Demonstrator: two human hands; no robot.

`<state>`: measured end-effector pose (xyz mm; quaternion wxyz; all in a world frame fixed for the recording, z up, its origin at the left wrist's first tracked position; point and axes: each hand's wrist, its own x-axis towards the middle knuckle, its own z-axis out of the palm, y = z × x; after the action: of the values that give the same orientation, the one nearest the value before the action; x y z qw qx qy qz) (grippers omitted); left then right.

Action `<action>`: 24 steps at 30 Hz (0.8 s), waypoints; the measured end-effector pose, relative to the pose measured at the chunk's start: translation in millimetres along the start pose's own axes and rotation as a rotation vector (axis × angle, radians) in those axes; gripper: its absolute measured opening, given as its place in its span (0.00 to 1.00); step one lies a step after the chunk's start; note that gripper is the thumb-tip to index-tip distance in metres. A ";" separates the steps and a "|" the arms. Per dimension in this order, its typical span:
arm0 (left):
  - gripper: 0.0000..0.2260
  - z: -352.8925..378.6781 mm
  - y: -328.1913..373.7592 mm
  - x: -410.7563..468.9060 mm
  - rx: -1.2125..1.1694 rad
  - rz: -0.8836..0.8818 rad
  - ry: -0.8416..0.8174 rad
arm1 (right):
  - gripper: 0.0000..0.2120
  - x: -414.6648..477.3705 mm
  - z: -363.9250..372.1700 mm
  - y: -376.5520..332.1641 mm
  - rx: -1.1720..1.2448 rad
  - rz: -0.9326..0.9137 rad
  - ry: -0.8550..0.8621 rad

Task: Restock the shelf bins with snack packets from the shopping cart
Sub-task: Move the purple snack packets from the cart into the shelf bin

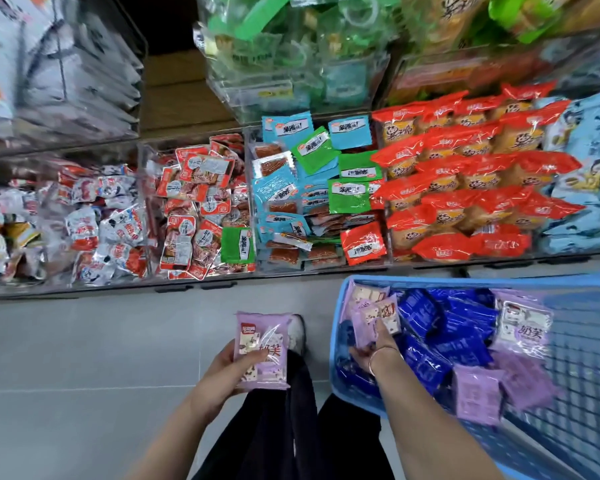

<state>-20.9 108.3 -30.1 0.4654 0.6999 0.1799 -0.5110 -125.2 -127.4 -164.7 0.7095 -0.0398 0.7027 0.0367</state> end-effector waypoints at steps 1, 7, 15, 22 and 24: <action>0.25 -0.1 1.0 -0.2 -0.003 0.001 0.008 | 0.25 -2.2 -2.6 2.0 -0.030 -0.007 -0.009; 0.15 5.1 11.2 -5.3 -0.050 0.037 0.029 | 0.16 -22.1 -28.4 -4.4 -0.140 -0.134 0.025; 0.13 24.0 20.4 -30.2 -0.173 0.076 0.065 | 0.25 -87.3 -75.1 -47.4 -0.619 -0.403 0.060; 0.23 49.1 13.6 -49.2 -0.287 0.149 0.091 | 0.15 -144.8 -108.8 -84.8 -0.807 -0.607 -0.031; 0.27 54.8 11.1 -52.5 -0.295 0.169 0.081 | 0.17 -157.0 -117.9 -88.6 -0.833 -0.626 -0.062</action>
<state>-64.5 68.7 19.0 0.5967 0.6567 0.2120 -0.4096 -234.4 -227.6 -8.4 0.6310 -0.5257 0.5616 0.1003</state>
